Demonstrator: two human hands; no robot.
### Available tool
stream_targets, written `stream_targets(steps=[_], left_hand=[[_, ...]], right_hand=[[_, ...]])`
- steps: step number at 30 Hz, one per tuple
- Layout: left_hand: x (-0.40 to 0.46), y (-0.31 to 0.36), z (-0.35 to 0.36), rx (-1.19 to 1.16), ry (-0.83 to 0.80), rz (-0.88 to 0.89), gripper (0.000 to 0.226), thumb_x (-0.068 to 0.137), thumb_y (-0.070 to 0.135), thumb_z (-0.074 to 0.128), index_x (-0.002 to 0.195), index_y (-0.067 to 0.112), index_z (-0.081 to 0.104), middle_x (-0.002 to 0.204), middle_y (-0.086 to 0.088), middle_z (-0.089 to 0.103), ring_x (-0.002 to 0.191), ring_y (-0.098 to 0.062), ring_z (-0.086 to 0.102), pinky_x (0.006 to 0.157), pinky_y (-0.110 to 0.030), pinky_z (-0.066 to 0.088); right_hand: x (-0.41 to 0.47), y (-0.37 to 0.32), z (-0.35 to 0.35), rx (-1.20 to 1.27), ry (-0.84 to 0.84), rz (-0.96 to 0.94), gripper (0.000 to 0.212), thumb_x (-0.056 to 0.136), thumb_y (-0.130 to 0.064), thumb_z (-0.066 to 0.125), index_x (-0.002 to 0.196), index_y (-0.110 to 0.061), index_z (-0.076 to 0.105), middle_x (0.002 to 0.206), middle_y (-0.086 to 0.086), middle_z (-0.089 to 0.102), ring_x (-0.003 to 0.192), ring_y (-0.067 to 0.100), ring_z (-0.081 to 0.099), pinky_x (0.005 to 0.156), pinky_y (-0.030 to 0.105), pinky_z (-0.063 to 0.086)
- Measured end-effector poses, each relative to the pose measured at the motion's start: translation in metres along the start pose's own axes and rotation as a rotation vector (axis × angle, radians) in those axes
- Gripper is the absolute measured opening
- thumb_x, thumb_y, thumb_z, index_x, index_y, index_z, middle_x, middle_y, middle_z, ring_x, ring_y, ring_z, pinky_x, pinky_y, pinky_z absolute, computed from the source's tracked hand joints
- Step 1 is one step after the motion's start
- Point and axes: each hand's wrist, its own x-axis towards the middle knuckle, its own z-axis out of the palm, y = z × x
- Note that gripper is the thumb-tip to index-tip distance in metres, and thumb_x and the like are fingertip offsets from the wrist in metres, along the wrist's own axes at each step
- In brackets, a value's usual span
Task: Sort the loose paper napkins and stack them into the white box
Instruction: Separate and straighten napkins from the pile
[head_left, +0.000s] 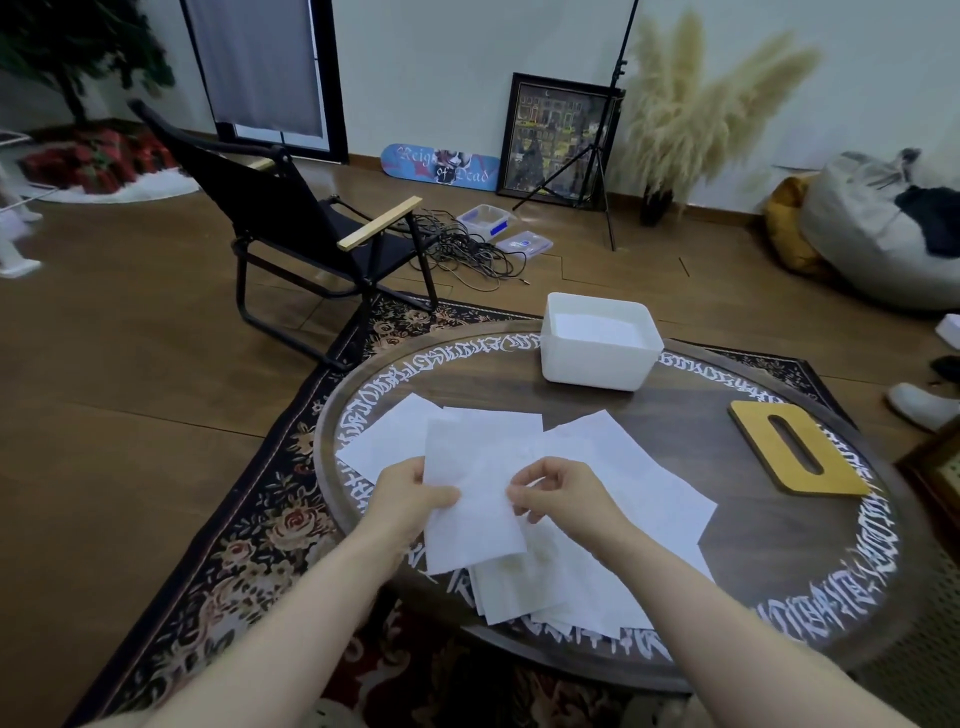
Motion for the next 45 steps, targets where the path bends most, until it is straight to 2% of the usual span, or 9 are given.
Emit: stream_targets(steps=[4, 10, 14, 19, 27, 31, 38, 43, 45], left_hand=[[0.005, -0.004, -0.01, -0.048, 0.087, -0.024, 0.018, 0.086, -0.01, 0.056, 0.094, 0.004, 0.064, 0.09, -0.009, 0.067, 0.076, -0.022, 0.062, 0.061, -0.027, 0.049], [0.013, -0.01, -0.019, -0.021, 0.146, -0.064, 0.02, 0.087, -0.012, 0.051, 0.08, 0.006, 0.058, 0.082, -0.006, 0.061, 0.074, -0.023, 0.057, 0.067, -0.028, 0.046], [0.017, -0.011, -0.023, 0.014, 0.155, -0.073, 0.017, 0.086, -0.012, 0.051, 0.082, 0.004, 0.057, 0.084, -0.008, 0.06, 0.088, -0.031, 0.058, 0.086, -0.041, 0.049], [0.015, -0.009, -0.023, 0.004, 0.154, -0.081, 0.02, 0.086, -0.012, 0.05, 0.09, 0.005, 0.06, 0.087, -0.007, 0.062, 0.092, -0.033, 0.059, 0.082, -0.037, 0.048], [0.015, -0.01, -0.023, 0.017, 0.181, -0.08, 0.015, 0.088, -0.01, 0.05, 0.096, 0.0, 0.057, 0.094, -0.011, 0.06, 0.091, -0.032, 0.057, 0.079, -0.036, 0.046], [0.013, -0.008, -0.022, 0.011, 0.178, -0.062, 0.017, 0.089, -0.009, 0.048, 0.084, 0.005, 0.056, 0.085, -0.007, 0.058, 0.079, -0.026, 0.055, 0.071, -0.031, 0.045], [0.02, -0.014, -0.019, -0.022, 0.184, -0.032, 0.012, 0.093, 0.001, 0.047, 0.091, 0.011, 0.054, 0.089, -0.012, 0.055, 0.083, -0.024, 0.053, 0.076, -0.035, 0.042], [0.019, -0.011, -0.009, -0.033, 0.171, -0.028, 0.013, 0.097, 0.01, 0.046, 0.084, 0.014, 0.049, 0.087, -0.008, 0.049, 0.082, -0.02, 0.048, 0.075, -0.032, 0.037], [0.017, -0.01, -0.004, -0.056, 0.168, -0.052, 0.025, 0.098, 0.013, 0.046, 0.074, 0.015, 0.047, 0.081, -0.005, 0.051, 0.08, -0.02, 0.05, 0.073, -0.031, 0.039]], right_hand=[[0.007, 0.014, -0.004, -0.281, 0.128, 0.044, 0.031, 0.078, -0.027, 0.074, 0.104, -0.02, 0.058, 0.095, -0.002, 0.06, 0.082, 0.014, 0.059, 0.075, 0.032, 0.049], [0.009, 0.022, 0.0, -0.45, 0.027, 0.162, 0.063, 0.073, -0.031, 0.079, 0.124, -0.016, 0.044, 0.117, 0.002, 0.049, 0.102, 0.02, 0.056, 0.082, 0.032, 0.047], [0.008, 0.025, 0.006, -0.539, 0.037, 0.13, 0.056, 0.074, -0.031, 0.077, 0.119, -0.018, 0.045, 0.105, -0.002, 0.052, 0.094, 0.019, 0.057, 0.075, 0.03, 0.045], [0.006, 0.023, 0.01, -0.568, 0.063, 0.084, 0.042, 0.076, -0.027, 0.072, 0.108, -0.021, 0.046, 0.098, -0.005, 0.054, 0.084, 0.018, 0.056, 0.067, 0.028, 0.043], [-0.002, 0.026, 0.013, -0.678, 0.158, -0.093, 0.031, 0.083, -0.021, 0.062, 0.112, -0.024, 0.049, 0.086, -0.009, 0.055, 0.077, 0.014, 0.052, 0.054, 0.021, 0.032], [-0.003, 0.028, 0.012, -0.597, 0.141, -0.057, 0.003, 0.087, -0.023, 0.057, 0.089, -0.024, 0.056, 0.073, -0.012, 0.051, 0.077, 0.015, 0.054, 0.055, 0.024, 0.034], [0.001, 0.014, -0.018, -0.101, 0.228, 0.064, 0.015, 0.087, -0.018, 0.062, 0.073, -0.019, 0.062, 0.07, 0.001, 0.064, 0.065, 0.018, 0.059, 0.065, 0.029, 0.044], [-0.013, -0.004, -0.032, 0.204, 0.208, 0.058, 0.017, 0.093, -0.009, 0.056, 0.077, -0.012, 0.062, 0.068, 0.001, 0.061, 0.049, 0.008, 0.046, 0.043, 0.011, 0.033], [-0.015, -0.006, -0.029, 0.248, 0.171, 0.064, 0.016, 0.093, -0.01, 0.056, 0.079, -0.013, 0.063, 0.065, -0.002, 0.06, 0.048, 0.007, 0.044, 0.044, 0.015, 0.03]])
